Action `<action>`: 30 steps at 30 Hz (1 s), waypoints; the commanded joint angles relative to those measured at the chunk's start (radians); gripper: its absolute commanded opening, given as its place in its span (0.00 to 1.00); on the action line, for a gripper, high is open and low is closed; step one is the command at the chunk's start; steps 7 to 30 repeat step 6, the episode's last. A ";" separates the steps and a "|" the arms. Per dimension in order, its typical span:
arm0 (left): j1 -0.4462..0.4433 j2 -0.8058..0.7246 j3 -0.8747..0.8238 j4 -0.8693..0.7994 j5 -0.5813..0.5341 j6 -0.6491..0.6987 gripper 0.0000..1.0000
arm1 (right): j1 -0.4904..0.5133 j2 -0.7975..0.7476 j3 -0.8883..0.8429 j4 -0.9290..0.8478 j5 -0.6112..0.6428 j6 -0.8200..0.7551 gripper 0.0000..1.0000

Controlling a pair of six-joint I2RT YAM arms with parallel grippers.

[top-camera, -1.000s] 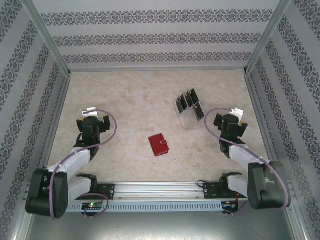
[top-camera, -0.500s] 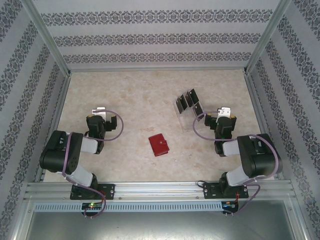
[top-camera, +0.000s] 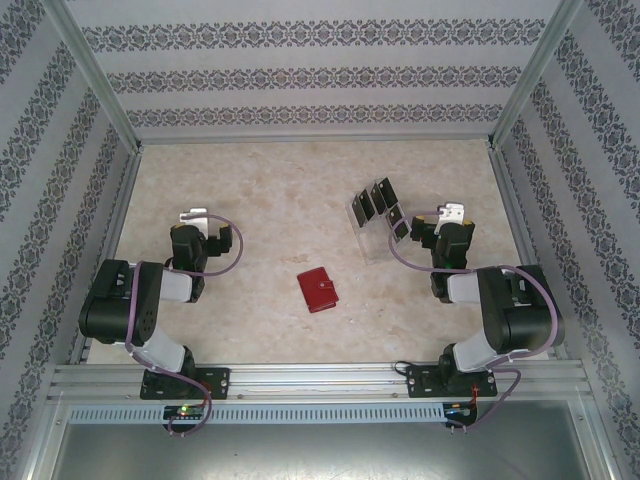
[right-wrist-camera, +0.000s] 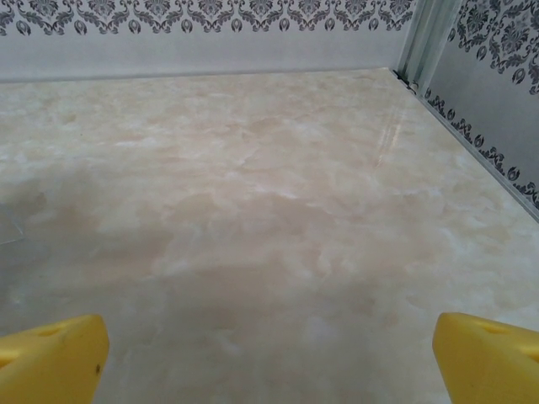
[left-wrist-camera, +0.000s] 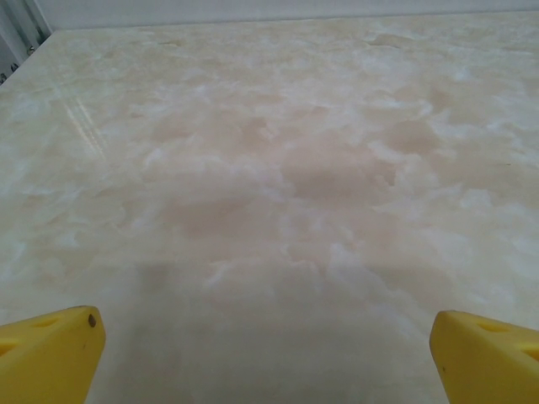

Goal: Put the credit cards into the card holder
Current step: Reset both arms

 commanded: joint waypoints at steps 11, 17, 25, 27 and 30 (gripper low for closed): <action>0.010 -0.001 0.011 0.039 0.021 -0.003 1.00 | -0.009 -0.012 0.022 -0.011 -0.087 -0.011 0.98; 0.010 -0.001 0.011 0.039 0.021 -0.003 1.00 | -0.009 -0.012 0.022 -0.011 -0.087 -0.011 0.98; 0.010 -0.001 0.011 0.039 0.021 -0.003 1.00 | -0.009 -0.012 0.022 -0.011 -0.087 -0.011 0.98; 0.010 -0.001 0.011 0.039 0.021 -0.003 1.00 | -0.009 -0.012 0.022 -0.011 -0.087 -0.011 0.98; 0.010 -0.001 0.011 0.039 0.021 -0.003 1.00 | -0.009 -0.012 0.022 -0.011 -0.087 -0.011 0.98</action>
